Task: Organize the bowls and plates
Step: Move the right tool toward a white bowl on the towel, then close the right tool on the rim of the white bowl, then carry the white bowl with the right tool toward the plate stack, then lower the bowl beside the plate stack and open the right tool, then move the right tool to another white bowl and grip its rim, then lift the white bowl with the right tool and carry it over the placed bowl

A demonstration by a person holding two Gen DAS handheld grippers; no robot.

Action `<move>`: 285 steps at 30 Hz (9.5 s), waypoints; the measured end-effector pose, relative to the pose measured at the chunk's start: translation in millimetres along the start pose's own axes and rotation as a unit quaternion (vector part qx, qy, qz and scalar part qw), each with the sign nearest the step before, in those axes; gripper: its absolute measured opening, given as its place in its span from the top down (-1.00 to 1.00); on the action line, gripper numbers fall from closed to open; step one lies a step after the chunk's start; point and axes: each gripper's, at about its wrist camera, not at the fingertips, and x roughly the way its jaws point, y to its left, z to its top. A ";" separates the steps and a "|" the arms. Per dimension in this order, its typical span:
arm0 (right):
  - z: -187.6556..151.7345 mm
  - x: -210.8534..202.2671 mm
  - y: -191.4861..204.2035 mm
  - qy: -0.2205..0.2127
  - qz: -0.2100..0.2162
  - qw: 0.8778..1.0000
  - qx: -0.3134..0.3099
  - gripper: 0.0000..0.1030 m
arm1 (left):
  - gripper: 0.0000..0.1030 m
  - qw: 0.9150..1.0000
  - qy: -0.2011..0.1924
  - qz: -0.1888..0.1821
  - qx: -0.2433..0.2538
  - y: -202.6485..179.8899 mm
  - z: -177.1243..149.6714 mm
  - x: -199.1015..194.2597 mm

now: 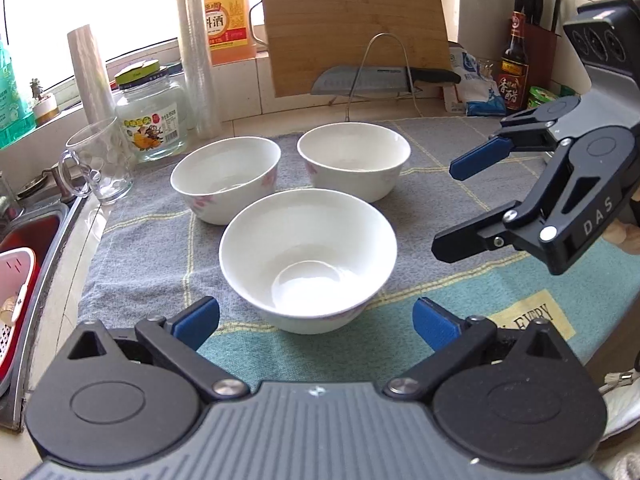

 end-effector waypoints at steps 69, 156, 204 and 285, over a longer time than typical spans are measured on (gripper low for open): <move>18.2 18.1 6.8 0.023 0.039 0.999 0.028 -0.52 | -0.58 0.995 -0.020 -0.071 0.069 -29.8 7.5 6.0; 19.8 -13.3 -61.1 0.019 -0.073 0.996 0.037 -1.00 | -0.89 0.999 -0.046 -0.024 0.010 -24.0 58.4 84.1; 78.5 82.6 -107.9 0.073 0.008 0.997 0.018 -0.27 | -0.77 0.998 -0.056 -0.042 0.009 -34.1 76.7 113.0; -28.2 -72.1 -50.4 0.037 -0.062 0.993 0.091 -0.31 | -0.77 0.980 -0.044 -0.155 0.117 -118.8 49.7 10.1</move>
